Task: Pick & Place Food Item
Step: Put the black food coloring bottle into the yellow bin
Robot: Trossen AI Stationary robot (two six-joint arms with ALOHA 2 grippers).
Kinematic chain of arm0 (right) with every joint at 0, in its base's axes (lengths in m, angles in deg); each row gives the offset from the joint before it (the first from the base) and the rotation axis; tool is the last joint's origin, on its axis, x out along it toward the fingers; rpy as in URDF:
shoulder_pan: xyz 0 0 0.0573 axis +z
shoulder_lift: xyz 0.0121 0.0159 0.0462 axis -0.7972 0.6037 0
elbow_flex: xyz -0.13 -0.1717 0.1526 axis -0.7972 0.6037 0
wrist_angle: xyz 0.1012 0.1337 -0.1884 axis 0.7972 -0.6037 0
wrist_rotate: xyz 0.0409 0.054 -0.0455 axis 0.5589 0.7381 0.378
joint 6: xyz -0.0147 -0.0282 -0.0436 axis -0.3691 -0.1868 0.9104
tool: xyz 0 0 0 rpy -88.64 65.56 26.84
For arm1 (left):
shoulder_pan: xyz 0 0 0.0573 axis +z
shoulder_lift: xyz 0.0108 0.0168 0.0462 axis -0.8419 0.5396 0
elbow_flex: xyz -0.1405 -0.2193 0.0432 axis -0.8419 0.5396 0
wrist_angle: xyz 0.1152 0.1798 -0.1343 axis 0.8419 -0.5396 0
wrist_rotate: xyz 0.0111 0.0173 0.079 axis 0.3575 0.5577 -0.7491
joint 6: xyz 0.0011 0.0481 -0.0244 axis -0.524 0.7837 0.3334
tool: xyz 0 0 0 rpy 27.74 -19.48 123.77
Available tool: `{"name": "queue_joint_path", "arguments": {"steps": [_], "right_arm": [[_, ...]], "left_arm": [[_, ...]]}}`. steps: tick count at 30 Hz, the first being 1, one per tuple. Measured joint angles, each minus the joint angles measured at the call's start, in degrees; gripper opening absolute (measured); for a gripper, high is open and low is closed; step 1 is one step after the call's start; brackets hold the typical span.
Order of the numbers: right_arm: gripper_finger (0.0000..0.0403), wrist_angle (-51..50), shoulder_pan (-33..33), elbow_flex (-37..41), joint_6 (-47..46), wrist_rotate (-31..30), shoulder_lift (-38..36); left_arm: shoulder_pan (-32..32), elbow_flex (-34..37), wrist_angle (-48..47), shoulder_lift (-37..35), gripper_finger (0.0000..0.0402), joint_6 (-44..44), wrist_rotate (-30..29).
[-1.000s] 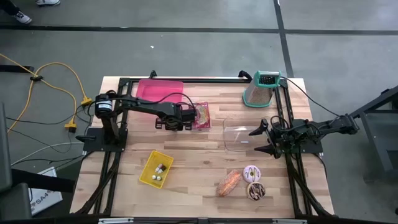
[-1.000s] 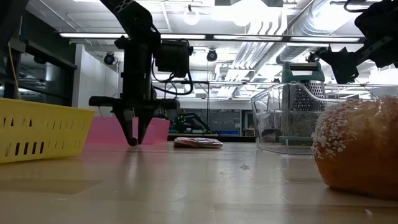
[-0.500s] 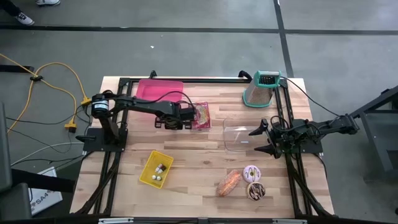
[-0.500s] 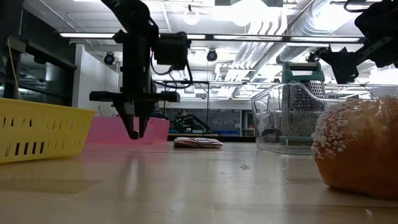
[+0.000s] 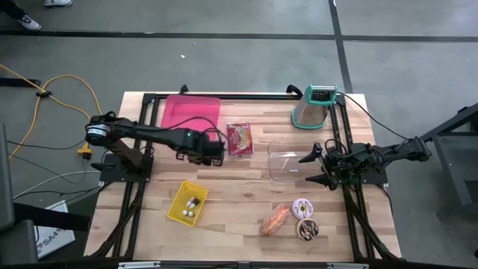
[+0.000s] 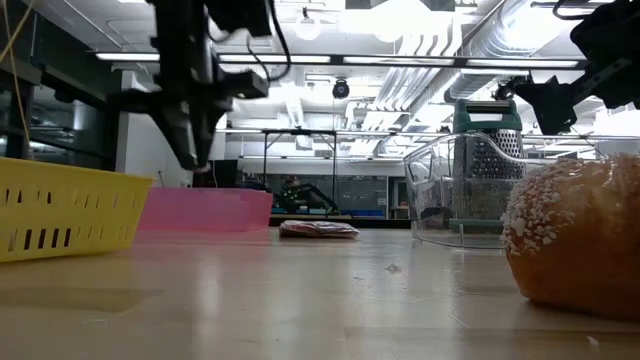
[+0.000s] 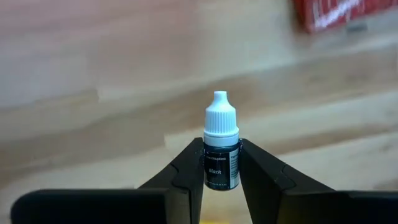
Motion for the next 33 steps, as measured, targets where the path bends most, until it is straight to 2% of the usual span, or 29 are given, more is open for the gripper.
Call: {"name": "queue_joint_path", "arguments": {"steps": [5, 20, 26, 33], "right_arm": [[0.0348, 0.0, 0.0, 0.0, 0.0, 0.0, 0.0], [0.0348, 0.0, 0.0, 0.0, 0.0, 0.0, 0.0], [0.0348, 0.0, 0.0, 0.0, 0.0, 0.0, 0.0], [0.0348, 0.0, 0.0, 0.0, 0.0, 0.0, 0.0]], "left_arm": [[-6.7, 0.0, -1.7, -1.4, 0.0083, -5.3, -2.3], [-24.7, 0.1, -4.7, -1.2, 0.0083, -24.5, -3.9], [-29.0, 0.1, -5.8, 0.6, 0.0083, -31.2, -3.4], [-30.3, 0.1, -5.8, 4.0, 0.0083, -36.6, 0.6]]}}
